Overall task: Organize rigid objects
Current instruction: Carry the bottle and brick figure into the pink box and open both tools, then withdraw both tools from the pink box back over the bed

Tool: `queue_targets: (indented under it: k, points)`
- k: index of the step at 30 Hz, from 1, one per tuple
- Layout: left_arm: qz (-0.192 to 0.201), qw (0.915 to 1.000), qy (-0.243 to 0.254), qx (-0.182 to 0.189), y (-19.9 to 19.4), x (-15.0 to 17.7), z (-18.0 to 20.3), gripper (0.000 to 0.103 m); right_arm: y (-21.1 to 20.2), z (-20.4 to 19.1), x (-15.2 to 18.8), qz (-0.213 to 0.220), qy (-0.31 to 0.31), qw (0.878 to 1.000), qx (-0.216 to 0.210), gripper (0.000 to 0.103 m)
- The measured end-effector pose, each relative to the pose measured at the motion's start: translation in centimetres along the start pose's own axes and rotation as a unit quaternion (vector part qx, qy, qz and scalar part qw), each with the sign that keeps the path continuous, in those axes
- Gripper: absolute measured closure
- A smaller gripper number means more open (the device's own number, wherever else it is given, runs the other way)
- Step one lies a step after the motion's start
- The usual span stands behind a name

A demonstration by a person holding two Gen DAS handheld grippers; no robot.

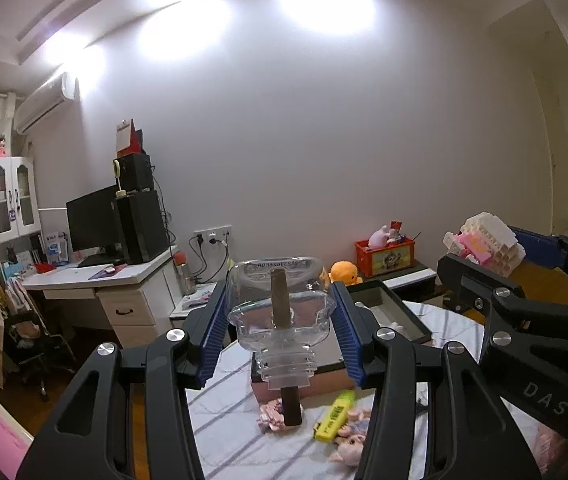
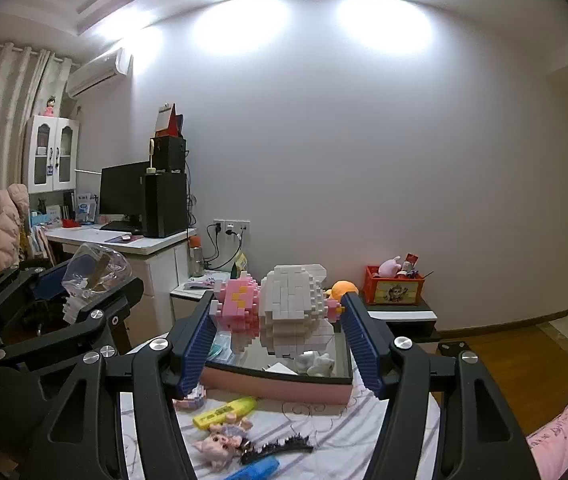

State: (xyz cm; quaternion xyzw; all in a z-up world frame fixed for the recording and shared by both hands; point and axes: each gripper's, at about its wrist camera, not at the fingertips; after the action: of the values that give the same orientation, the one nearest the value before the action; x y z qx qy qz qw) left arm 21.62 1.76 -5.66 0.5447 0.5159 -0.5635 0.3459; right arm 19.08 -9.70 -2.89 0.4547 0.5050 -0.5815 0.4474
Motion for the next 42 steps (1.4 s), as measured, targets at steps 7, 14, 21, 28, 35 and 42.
queue_targets:
  k: [7, 14, 21, 28, 35, 42]
  points:
    - [-0.043, 0.9988, 0.013, 0.021, 7.6, -0.3, -0.9, 0.052, 6.4, -0.4, 0.0, -0.029, -0.013, 0.999, 0.006, 0.04]
    - [-0.102, 0.9941, 0.016, 0.035, 16.5, 1.1, -1.9, 0.052, 14.6, -1.3, 1.3, -0.083, -0.042, 0.996, 0.015, 0.04]
    - [-0.2, 0.9774, 0.006, 0.069, 24.2, 5.0, -1.2, 0.052, 21.5, -1.2, 5.4, -0.164, -0.068, 0.984, 0.027, 0.04]
    - [-0.239, 0.9678, 0.019, 0.075, 27.1, 7.0, 0.3, 0.052, 24.4, -1.0, 8.7, -0.217, -0.088, 0.971, 0.039, 0.04]
    - [-0.246, 0.9676, 0.023, 0.053, 27.8, 7.7, -0.4, 0.04, 25.1, -0.7, 9.4, -0.229, -0.089, 0.969, 0.04, 0.039]
    - [-0.202, 0.9786, 0.0, 0.037, 24.2, 5.0, -2.1, 0.013, 22.9, -0.1, 7.2, -0.197, -0.069, 0.977, 0.046, 0.022]
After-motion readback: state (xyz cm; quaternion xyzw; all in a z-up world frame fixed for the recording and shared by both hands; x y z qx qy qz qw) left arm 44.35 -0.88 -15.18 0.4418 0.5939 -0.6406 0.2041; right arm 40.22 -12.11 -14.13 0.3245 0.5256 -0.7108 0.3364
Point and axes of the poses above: each gripper's, at about its wrist camera, not at the fingertips, and y roughly the way its jaws point, z to its right, x to its underside, and after that the axes turned 13 degrees about x, right-handed
